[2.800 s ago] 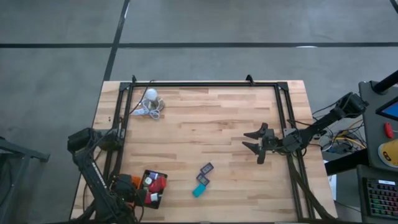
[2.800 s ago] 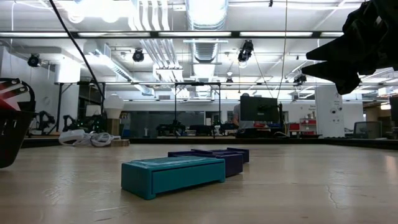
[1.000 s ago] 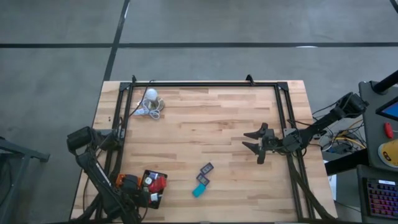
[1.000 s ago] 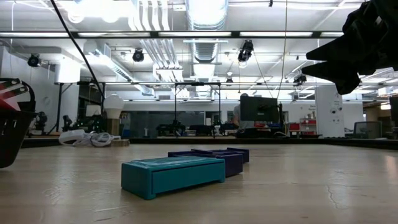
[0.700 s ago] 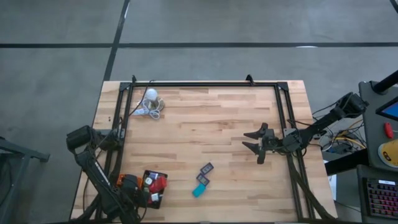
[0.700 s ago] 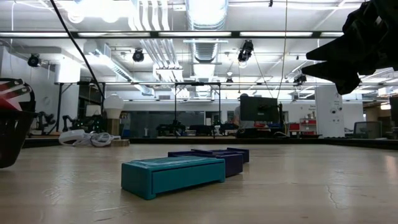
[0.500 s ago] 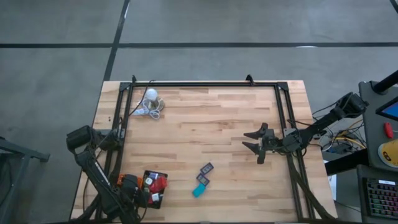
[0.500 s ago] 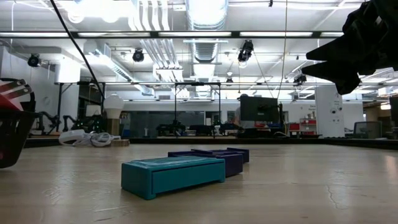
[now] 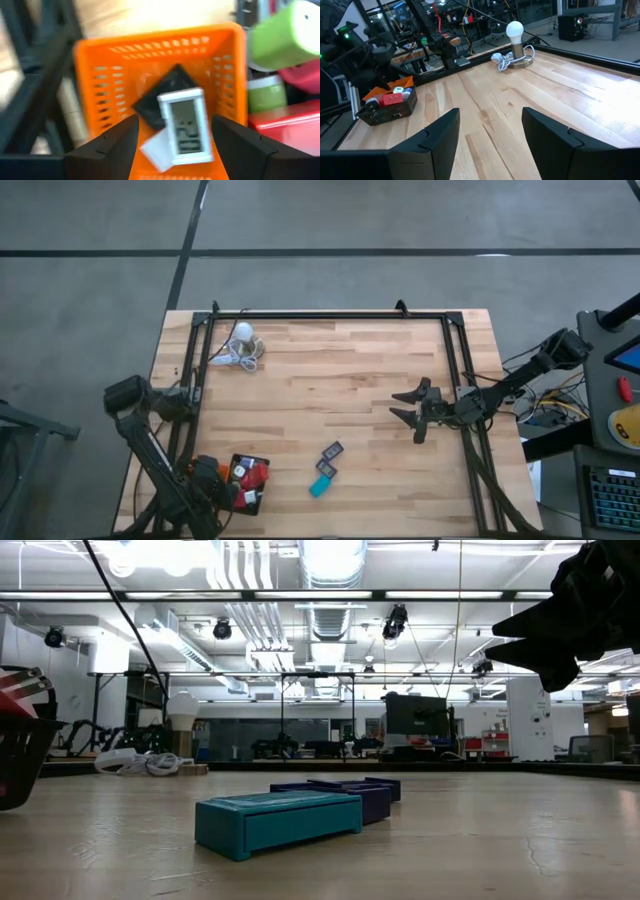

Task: Pick & Place Office items
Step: Put the top dark blue digital clock into the orange basket

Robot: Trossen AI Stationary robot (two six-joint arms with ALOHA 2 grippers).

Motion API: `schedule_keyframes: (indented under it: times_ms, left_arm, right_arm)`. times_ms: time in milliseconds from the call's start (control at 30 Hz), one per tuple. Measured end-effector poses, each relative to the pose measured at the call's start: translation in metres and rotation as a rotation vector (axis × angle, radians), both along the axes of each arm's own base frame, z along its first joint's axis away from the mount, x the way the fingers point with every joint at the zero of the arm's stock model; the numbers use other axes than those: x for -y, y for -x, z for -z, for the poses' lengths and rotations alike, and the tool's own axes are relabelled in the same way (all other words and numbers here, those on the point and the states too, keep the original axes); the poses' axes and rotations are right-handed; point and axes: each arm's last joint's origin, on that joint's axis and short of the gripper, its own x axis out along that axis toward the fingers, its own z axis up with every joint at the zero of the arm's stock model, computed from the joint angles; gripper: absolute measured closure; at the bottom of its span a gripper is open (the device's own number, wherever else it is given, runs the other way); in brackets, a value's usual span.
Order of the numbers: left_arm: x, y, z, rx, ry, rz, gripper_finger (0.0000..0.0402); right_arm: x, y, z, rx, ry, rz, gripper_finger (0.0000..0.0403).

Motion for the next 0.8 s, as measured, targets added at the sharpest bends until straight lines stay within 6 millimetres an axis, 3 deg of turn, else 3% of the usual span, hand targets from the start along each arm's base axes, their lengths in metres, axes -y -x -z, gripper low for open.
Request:
schedule_keyframes:
  times_ms: [233,400,567,700,800]
  left_arm:
    - [-0.015,0.003,-0.028,0.085,0.017,-0.035,0.0151]
    - [-0.027,-0.009,-0.038,0.253,-0.046,0.083,0.0151]
    - [-0.046,-0.038,-0.040,0.380,-0.179,0.187,0.0152]
    - [-0.067,-0.072,-0.040,0.397,-0.176,0.223,0.0152]
    - [-0.082,-0.101,-0.038,0.422,-0.157,0.353,0.0152]
  right_arm:
    - [0.000,0.000,0.000,0.000,0.000,0.000,0.0193]
    - [0.000,0.000,0.000,0.000,0.000,0.000,0.0193]
    - [0.000,0.000,0.000,0.000,0.000,0.000,0.0193]
    - [0.000,0.000,0.000,0.000,0.000,0.000,0.0193]
    - [0.000,0.000,0.000,0.000,0.000,0.000,0.0193]
